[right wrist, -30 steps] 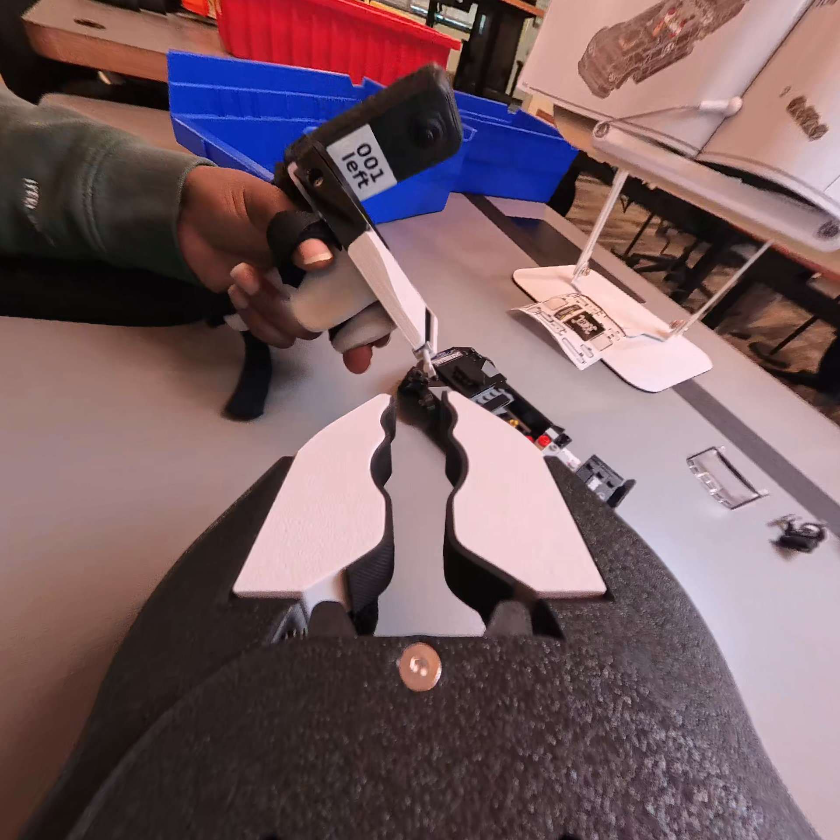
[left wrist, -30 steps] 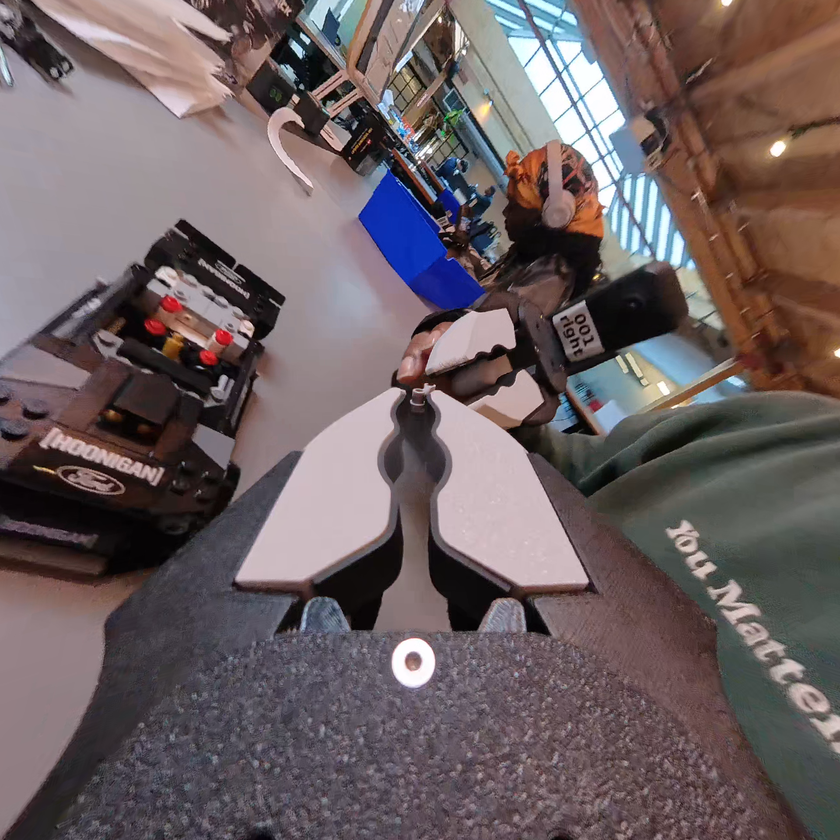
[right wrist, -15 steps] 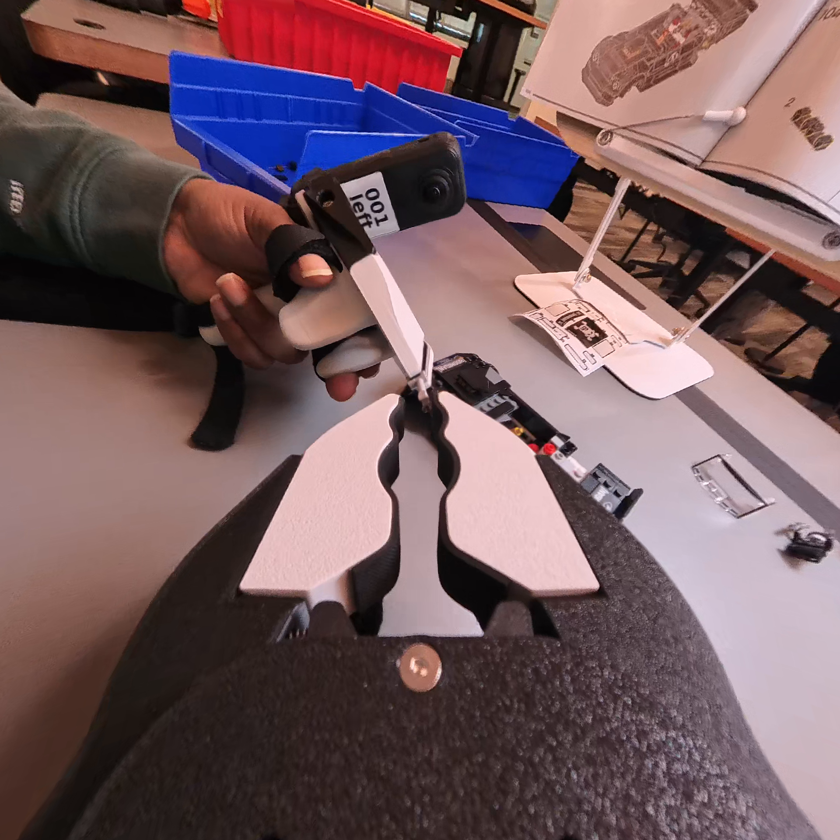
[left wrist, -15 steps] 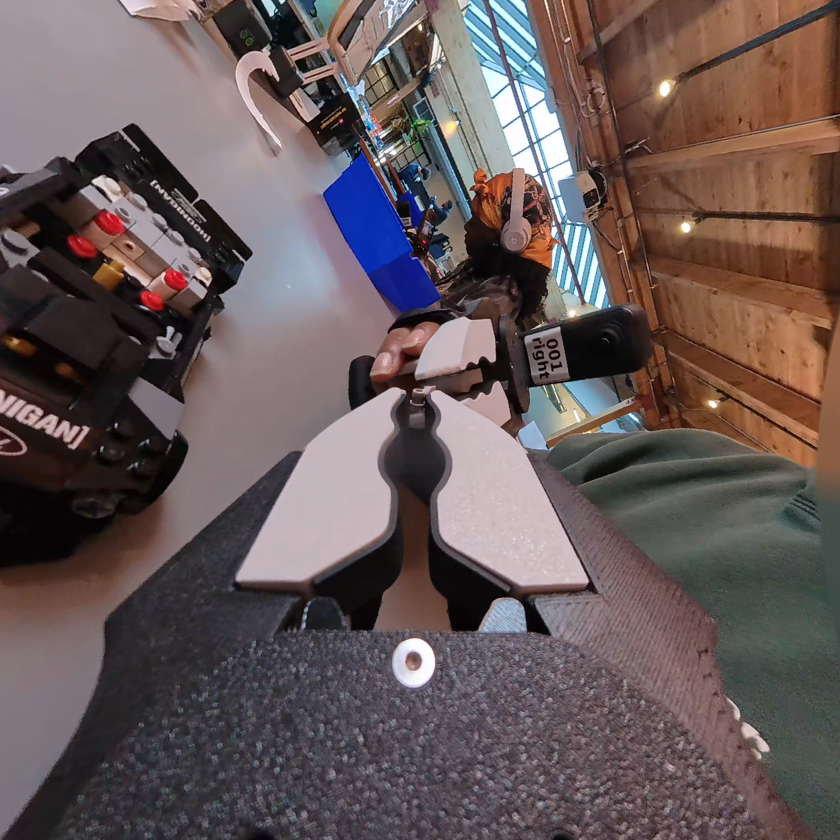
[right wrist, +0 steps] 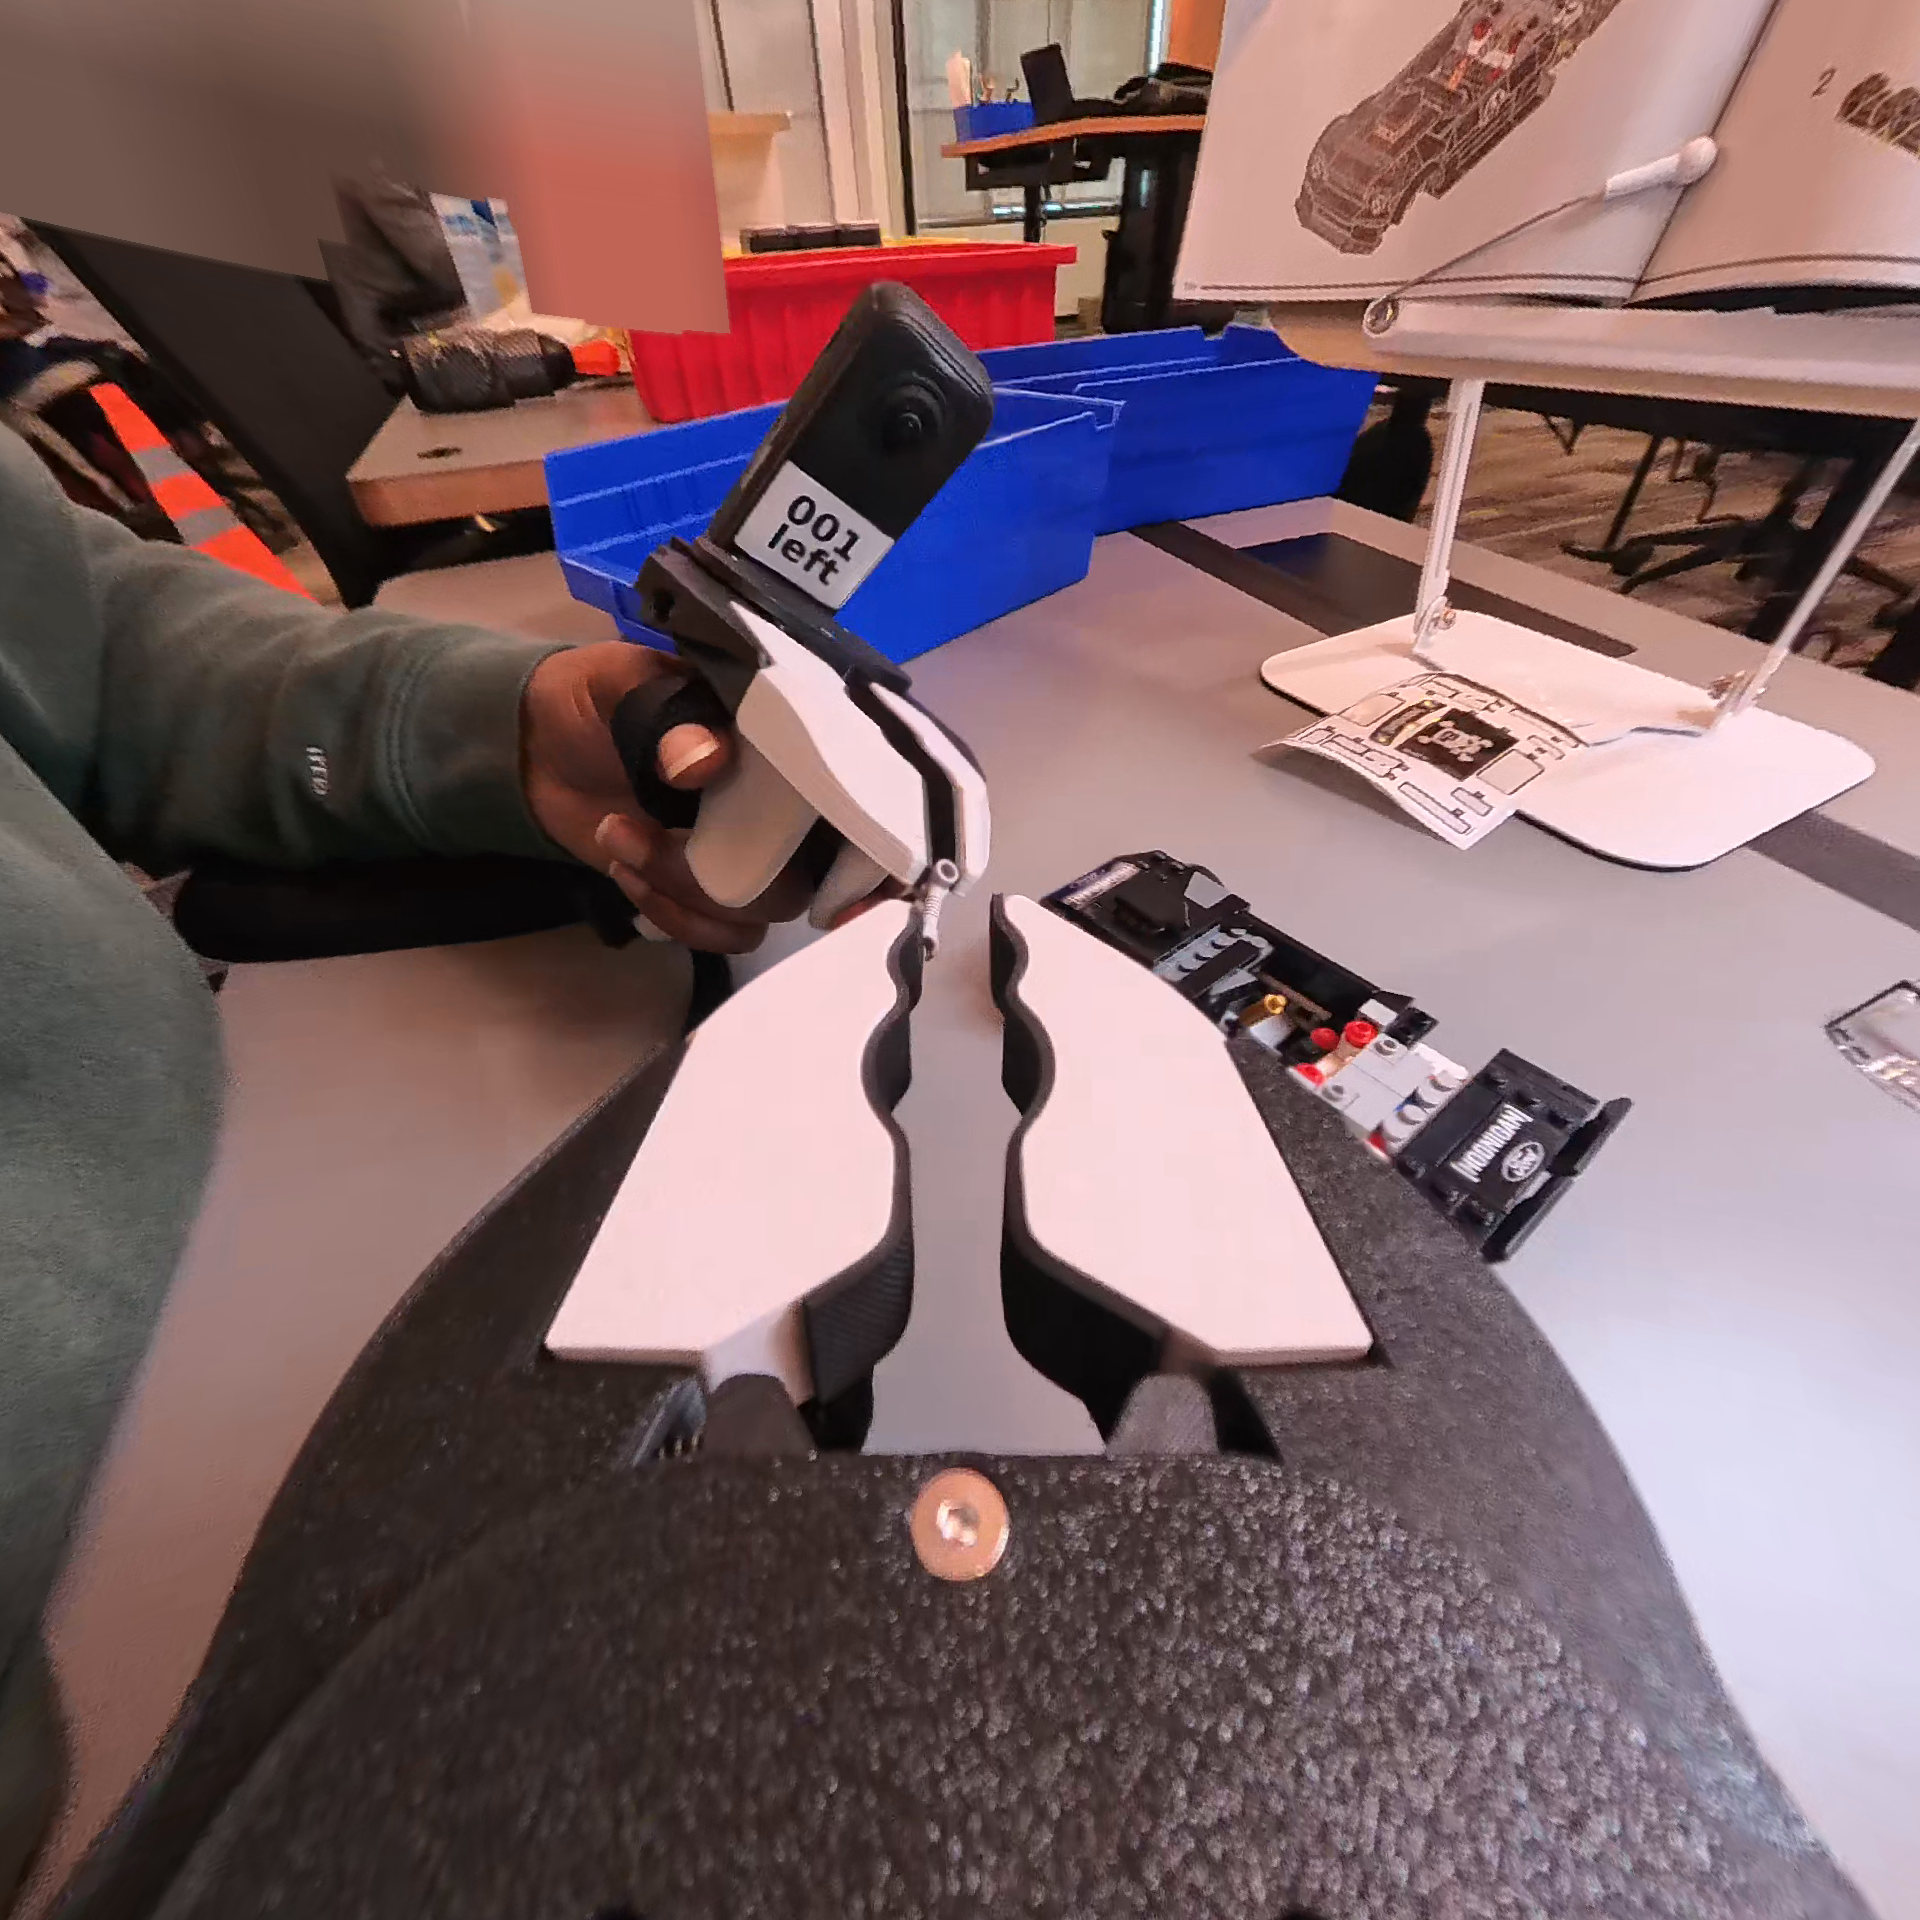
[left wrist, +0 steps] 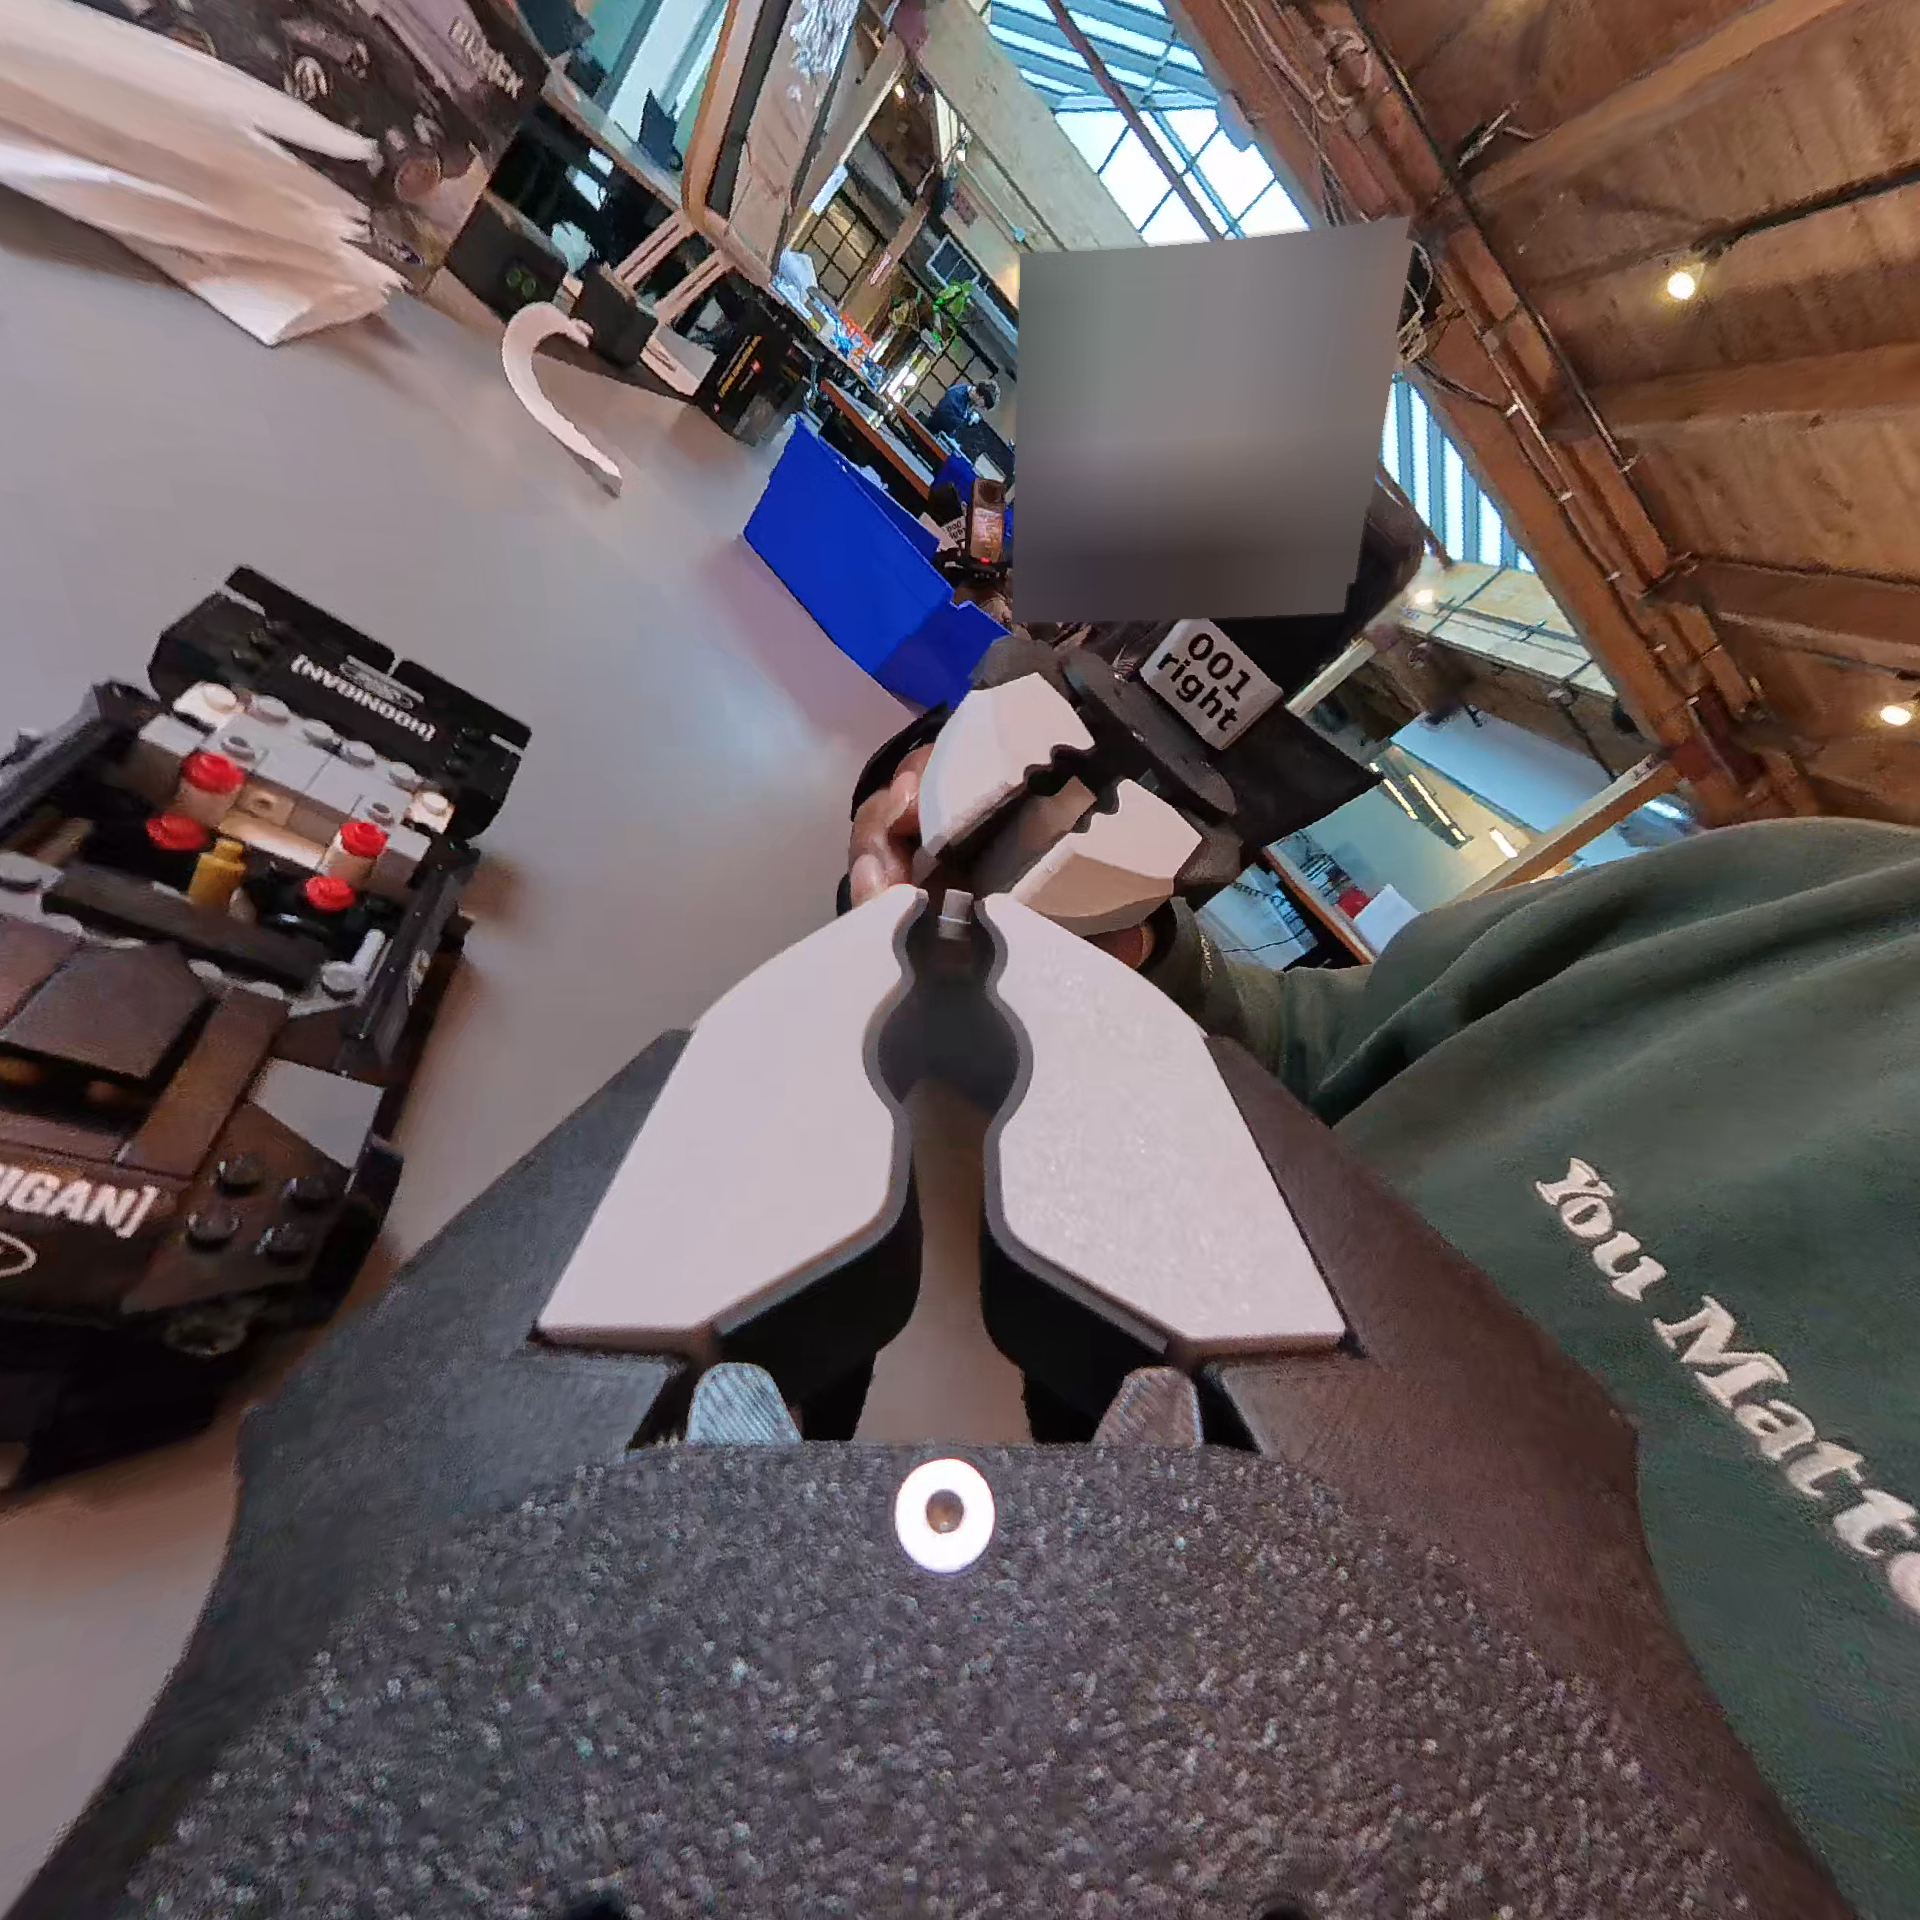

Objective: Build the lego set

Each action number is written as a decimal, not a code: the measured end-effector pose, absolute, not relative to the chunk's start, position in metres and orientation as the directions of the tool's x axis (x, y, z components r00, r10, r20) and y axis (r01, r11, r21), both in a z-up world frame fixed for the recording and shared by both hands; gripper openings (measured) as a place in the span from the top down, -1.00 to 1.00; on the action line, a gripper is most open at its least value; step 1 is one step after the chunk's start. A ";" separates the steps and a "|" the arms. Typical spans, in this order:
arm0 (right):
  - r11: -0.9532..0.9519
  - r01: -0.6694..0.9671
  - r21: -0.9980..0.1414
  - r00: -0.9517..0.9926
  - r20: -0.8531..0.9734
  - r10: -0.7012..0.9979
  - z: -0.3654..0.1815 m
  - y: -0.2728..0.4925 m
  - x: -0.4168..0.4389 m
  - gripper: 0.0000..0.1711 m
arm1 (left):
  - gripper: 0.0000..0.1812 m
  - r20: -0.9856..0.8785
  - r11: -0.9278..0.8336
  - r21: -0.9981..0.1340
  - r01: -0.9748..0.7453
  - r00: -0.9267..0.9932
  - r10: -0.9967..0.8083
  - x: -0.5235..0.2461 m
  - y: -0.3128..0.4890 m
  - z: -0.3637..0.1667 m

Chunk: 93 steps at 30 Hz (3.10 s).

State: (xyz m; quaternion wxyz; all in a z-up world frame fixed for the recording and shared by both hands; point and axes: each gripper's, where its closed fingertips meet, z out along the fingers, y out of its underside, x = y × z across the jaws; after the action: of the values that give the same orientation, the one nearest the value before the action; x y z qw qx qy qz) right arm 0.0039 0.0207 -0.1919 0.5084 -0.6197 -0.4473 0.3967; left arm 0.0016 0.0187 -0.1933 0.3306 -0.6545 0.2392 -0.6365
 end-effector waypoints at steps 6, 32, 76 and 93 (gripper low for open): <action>-0.123 0.122 -0.985 0.227 -0.093 0.969 -0.188 0.013 0.002 1.00 | 0.93 0.574 -0.565 -0.818 0.112 0.095 -0.813 0.002 0.015 -0.185; -0.155 0.103 -0.983 0.197 -0.132 0.971 -0.178 0.018 0.004 0.95 | 0.92 0.330 -0.321 -0.944 0.079 0.188 -0.925 0.000 0.016 -0.178; 0.303 0.951 -0.059 -0.305 -0.044 0.951 -0.273 0.125 0.006 0.95 | 0.29 -0.062 -0.163 -0.865 -0.475 0.422 -0.904 -0.064 0.094 -0.244; 0.169 0.980 -0.103 -0.182 -0.132 0.974 -0.269 0.126 0.013 0.95 | 0.24 0.028 -0.337 -0.779 -0.529 0.507 -0.861 0.010 0.092 -0.258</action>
State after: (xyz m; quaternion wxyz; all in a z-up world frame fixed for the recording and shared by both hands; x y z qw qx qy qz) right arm 0.0129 0.1261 -0.2694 -0.0177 -0.6393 -0.7644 0.0820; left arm 0.0097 0.0918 -0.2577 0.3688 -0.7859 0.4423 -0.2251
